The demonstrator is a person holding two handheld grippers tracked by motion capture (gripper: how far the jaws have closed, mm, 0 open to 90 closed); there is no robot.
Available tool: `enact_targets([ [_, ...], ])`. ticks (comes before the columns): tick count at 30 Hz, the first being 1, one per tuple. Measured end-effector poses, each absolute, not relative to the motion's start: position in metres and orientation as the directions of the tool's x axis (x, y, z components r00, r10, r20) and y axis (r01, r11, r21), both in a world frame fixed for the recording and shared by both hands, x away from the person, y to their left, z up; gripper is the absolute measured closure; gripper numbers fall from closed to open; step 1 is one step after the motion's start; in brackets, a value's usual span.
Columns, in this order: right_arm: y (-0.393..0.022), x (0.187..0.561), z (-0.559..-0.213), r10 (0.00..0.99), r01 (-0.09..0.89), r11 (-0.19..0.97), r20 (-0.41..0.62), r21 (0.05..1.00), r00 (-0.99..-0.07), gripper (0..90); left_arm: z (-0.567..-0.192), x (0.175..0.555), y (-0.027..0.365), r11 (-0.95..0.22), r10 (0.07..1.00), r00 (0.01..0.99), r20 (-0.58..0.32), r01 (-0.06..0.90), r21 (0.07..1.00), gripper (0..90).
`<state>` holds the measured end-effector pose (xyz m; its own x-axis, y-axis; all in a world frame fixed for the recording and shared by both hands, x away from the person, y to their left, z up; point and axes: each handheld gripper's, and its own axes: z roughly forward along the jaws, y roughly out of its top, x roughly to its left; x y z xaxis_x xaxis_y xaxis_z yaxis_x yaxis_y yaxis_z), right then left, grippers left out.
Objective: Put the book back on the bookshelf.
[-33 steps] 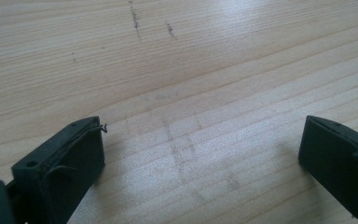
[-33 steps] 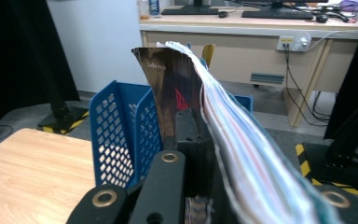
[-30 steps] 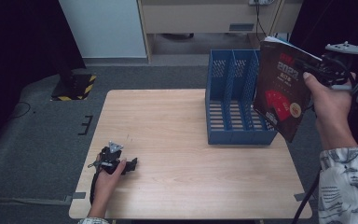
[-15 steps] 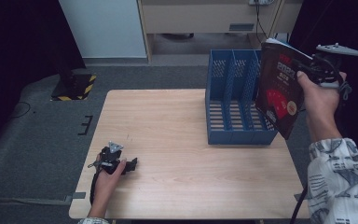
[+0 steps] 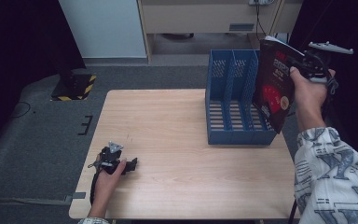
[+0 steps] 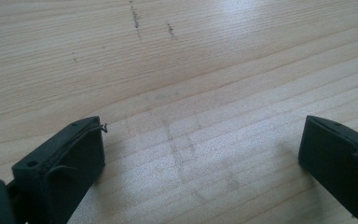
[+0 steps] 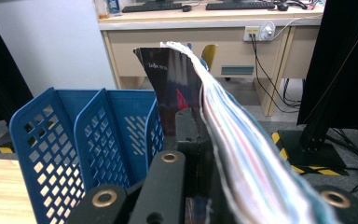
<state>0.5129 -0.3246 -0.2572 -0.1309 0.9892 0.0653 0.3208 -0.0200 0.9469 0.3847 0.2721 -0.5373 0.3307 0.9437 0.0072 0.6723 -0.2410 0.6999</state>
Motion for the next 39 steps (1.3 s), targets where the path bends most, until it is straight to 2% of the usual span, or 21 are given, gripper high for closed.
enact_targets([
  [16,-0.317,0.532,-0.274,0.99,0.28,-0.054,0.088,0.958,-0.109,87.1,-0.537,0.385,0.272,-0.241,0.943,0.331,0.006,0.673,0.699,0.0],
  [39,-0.309,0.534,-0.305,0.991,0.215,-0.056,0.081,0.975,-0.11,87.0,-0.537,0.385,0.272,-0.242,0.943,0.332,0.006,0.676,0.696,0.0],
])
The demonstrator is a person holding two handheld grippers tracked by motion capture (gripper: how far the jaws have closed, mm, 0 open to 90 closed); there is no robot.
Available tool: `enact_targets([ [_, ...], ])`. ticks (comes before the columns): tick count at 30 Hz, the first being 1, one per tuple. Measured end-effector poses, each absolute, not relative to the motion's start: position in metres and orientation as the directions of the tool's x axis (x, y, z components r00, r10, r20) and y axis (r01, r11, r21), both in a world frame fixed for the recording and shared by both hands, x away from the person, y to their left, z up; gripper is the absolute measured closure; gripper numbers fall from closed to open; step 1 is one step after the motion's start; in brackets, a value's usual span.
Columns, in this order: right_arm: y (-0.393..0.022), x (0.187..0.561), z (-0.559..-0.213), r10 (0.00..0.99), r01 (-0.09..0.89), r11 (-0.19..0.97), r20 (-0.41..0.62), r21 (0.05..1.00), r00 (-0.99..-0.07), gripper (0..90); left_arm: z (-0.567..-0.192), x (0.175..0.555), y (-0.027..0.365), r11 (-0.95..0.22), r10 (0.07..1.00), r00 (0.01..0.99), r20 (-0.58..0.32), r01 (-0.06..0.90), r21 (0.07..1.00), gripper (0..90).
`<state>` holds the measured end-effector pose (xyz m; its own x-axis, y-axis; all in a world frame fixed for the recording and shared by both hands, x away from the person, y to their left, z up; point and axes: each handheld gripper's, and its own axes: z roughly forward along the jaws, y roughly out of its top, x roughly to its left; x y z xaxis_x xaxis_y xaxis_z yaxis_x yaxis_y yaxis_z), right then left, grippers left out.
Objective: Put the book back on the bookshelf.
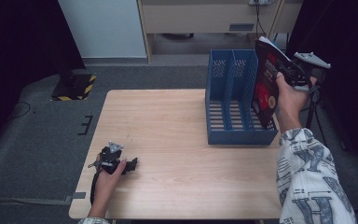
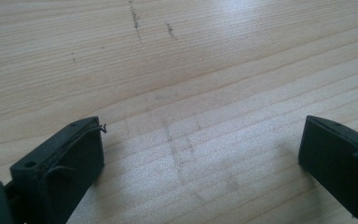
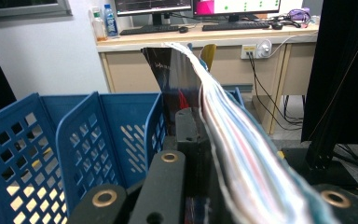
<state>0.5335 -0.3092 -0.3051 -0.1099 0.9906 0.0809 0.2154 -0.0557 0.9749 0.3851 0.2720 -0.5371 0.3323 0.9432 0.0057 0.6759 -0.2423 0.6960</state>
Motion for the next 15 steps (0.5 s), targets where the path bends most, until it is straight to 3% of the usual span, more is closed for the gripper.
enact_targets([
  [15,-0.306,0.531,-0.331,0.989,0.246,-0.044,0.076,0.968,-0.124,87.0,-0.537,0.385,0.272,-0.241,0.944,0.331,0.005,0.676,0.696,0.0],
])
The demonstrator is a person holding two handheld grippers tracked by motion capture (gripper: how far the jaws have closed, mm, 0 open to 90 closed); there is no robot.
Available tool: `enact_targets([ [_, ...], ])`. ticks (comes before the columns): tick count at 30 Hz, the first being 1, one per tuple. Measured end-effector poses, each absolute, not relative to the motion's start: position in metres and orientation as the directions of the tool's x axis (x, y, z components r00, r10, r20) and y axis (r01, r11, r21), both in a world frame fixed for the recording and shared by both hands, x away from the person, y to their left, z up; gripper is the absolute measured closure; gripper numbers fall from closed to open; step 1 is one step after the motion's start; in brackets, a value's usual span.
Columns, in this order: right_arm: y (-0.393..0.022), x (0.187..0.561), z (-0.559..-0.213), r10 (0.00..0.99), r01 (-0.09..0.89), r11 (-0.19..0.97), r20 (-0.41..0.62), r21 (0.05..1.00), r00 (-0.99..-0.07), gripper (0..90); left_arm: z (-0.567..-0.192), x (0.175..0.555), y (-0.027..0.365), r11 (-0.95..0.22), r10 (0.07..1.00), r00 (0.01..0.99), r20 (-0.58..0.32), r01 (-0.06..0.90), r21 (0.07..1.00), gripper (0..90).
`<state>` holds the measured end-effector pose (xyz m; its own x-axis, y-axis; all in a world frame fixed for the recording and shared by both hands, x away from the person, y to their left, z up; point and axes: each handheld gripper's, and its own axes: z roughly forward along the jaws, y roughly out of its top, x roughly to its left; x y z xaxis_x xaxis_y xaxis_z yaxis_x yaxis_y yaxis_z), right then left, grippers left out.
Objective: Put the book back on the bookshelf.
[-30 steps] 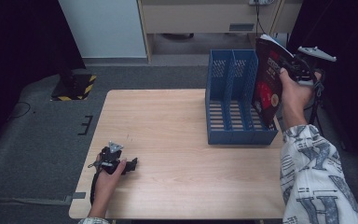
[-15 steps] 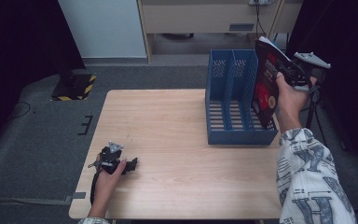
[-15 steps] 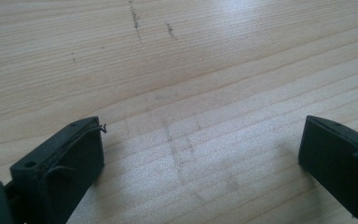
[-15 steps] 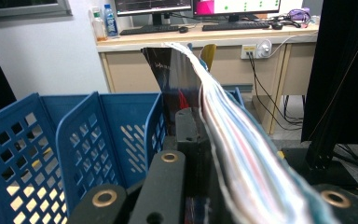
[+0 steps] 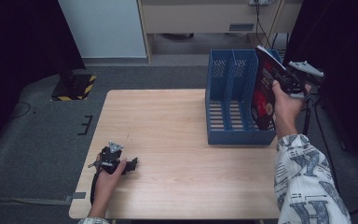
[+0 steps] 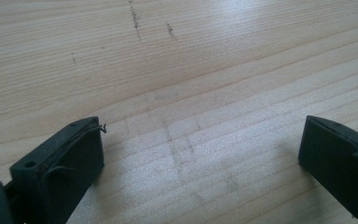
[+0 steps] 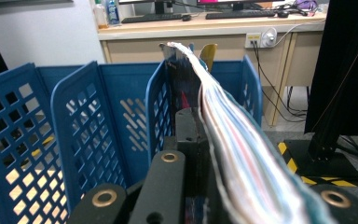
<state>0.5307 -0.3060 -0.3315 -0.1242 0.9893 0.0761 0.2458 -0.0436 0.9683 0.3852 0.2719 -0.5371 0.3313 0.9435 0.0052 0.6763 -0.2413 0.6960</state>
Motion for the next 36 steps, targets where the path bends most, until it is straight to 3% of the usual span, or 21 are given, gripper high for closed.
enact_targets([
  [18,-0.294,0.511,-0.347,0.988,0.284,0.054,-0.01,0.957,-0.155,85.9,-0.537,0.386,0.272,-0.241,0.944,0.331,0.005,0.676,0.696,0.0],
  [36,-0.293,0.501,-0.347,0.981,0.341,0.077,-0.011,0.937,-0.192,79.6,-0.537,0.386,0.272,-0.241,0.944,0.331,0.005,0.676,0.696,0.0],
])
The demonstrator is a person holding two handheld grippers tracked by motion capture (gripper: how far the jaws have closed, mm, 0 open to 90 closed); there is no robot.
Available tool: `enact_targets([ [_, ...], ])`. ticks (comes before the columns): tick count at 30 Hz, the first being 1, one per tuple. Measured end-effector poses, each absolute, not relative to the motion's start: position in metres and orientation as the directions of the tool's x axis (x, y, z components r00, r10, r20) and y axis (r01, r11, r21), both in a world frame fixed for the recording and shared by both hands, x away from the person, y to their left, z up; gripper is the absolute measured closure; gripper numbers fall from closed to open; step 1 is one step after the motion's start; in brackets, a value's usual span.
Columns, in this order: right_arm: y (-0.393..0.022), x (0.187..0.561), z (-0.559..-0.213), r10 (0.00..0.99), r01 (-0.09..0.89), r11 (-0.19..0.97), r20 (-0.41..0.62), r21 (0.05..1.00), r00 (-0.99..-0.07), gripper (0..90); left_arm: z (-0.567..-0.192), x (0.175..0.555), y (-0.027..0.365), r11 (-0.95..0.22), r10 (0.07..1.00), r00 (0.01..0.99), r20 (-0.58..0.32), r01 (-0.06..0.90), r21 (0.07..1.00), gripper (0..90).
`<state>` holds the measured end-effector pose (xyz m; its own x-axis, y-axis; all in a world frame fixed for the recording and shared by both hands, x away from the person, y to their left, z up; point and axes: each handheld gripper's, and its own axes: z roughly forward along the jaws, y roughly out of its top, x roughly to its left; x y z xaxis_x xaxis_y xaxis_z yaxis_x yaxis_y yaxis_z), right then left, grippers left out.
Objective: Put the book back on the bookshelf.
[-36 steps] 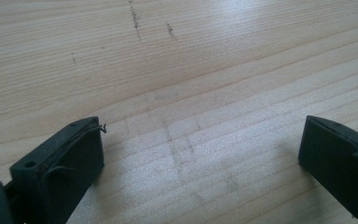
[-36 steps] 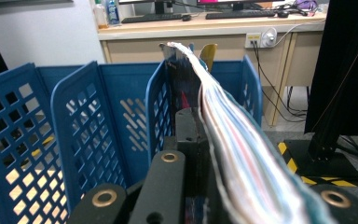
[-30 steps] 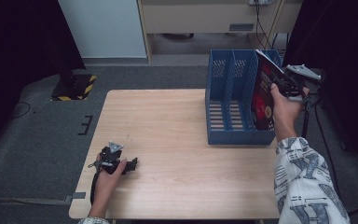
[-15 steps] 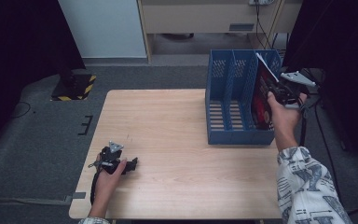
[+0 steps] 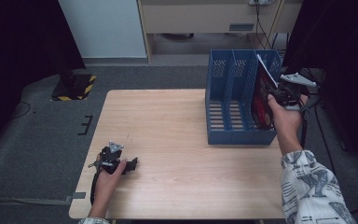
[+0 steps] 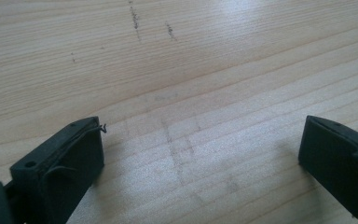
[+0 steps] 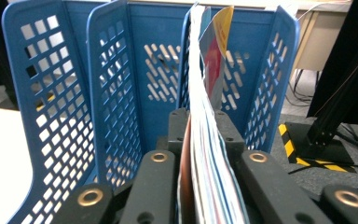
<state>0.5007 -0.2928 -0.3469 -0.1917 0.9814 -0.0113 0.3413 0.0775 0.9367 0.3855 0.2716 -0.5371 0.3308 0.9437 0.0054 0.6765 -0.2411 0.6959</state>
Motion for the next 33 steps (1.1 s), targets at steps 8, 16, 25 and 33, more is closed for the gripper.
enact_targets([
  [8,-0.295,0.502,-0.343,0.976,0.369,0.091,-0.009,0.925,-0.217,75.9,-0.537,0.386,0.272,-0.241,0.944,0.33,0.005,0.677,0.696,0.0],
  [16,-0.295,0.502,-0.333,0.972,0.374,0.107,-0.018,0.921,-0.234,75.3,-0.537,0.386,0.272,-0.241,0.944,0.33,0.005,0.677,0.696,0.0],
  [25,-0.297,0.507,-0.328,0.968,0.4,0.125,-0.023,0.908,-0.248,84.1,-0.537,0.386,0.272,-0.24,0.944,0.33,0.005,0.677,0.696,0.0],
  [33,-0.295,0.509,-0.327,0.968,0.41,0.127,-0.023,0.903,-0.249,85.1,-0.537,0.386,0.271,-0.24,0.944,0.33,0.005,0.677,0.696,0.0],
])
